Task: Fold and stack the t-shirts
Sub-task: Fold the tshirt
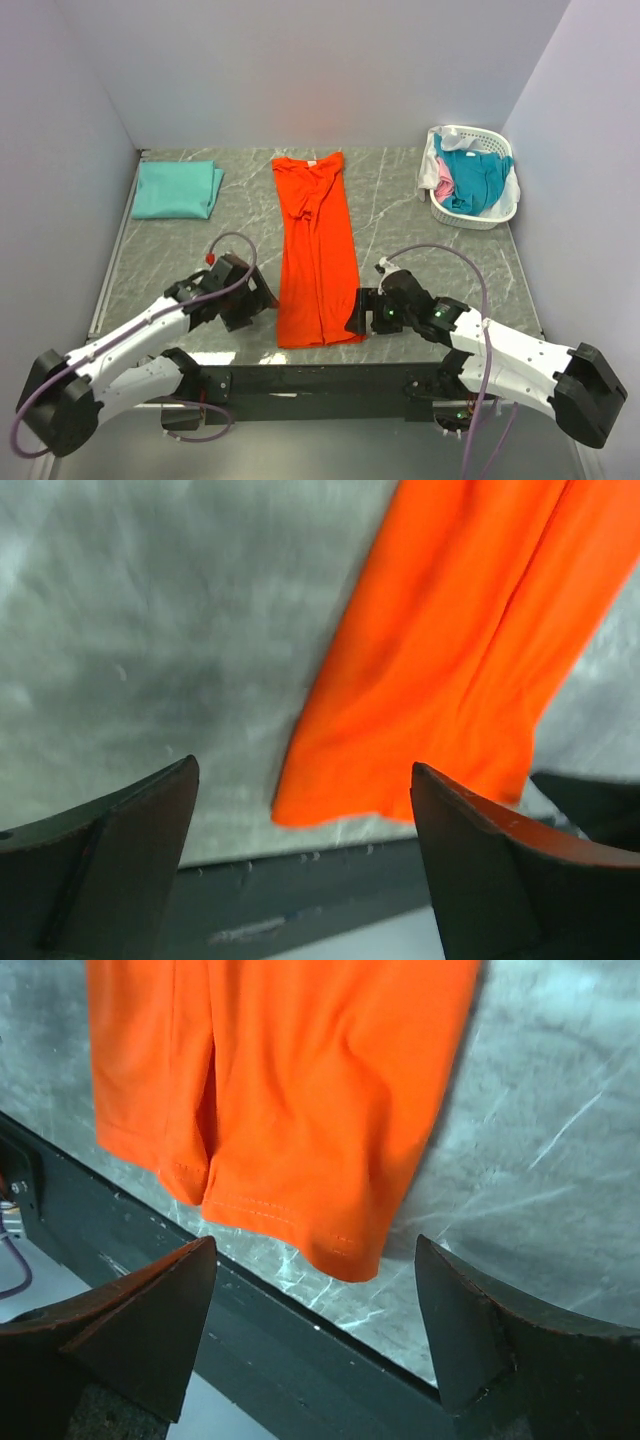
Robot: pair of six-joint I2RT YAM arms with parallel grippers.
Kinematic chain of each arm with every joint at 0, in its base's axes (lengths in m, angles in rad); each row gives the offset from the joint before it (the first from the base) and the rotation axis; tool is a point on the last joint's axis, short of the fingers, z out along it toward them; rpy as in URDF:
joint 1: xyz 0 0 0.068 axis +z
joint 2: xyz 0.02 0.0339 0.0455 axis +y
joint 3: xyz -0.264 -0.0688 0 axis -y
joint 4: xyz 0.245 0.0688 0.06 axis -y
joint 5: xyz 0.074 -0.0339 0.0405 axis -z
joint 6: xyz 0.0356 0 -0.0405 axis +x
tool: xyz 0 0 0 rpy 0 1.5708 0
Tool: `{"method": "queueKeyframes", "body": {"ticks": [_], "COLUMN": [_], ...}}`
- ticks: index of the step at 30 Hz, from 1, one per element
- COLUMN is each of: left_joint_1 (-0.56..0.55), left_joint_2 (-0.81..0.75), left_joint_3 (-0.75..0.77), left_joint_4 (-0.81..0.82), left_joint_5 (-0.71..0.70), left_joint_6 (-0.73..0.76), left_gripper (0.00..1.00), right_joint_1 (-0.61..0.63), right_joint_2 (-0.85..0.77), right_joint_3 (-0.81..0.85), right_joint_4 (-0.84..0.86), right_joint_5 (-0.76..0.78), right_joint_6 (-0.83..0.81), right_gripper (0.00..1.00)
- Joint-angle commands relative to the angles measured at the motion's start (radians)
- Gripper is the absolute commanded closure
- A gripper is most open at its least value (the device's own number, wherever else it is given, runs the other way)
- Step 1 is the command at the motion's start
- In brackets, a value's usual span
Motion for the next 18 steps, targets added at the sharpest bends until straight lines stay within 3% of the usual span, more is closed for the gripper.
{"method": "queueKeyframes", "body": {"ticks": [1, 6, 10, 13, 18], "left_joint_1": [-0.058, -0.115, -0.15, -0.166, -0.178], "left_joint_2": [-0.083, -0.106, -0.06, -0.022, 0.032], "left_joint_3": [-0.065, -0.189, -0.222, -0.231, -0.233], "left_joint_4": [0.013, 0.195, 0.223, 0.276, 0.333], "left_joint_5": [0.044, 0.145, 0.153, 0.153, 0.17], "left_joint_6": [-0.12, -0.198, -0.215, -0.215, -0.229], "left_gripper": [0.1, 0.19, 0.28, 0.41, 0.65], "right_joint_1": [-0.01, -0.01, -0.01, -0.008, -0.01], "right_joint_2": [0.003, 0.023, 0.017, 0.02, 0.034], "right_joint_3": [-0.007, -0.022, -0.045, -0.062, -0.077], "right_joint_4": [0.074, 0.075, 0.079, 0.076, 0.062], "right_joint_5": [-0.037, -0.034, -0.037, -0.047, -0.031], "right_joint_6": [0.044, 0.067, 0.082, 0.093, 0.114], "right_gripper": [0.14, 0.19, 0.26, 0.32, 0.34]}}
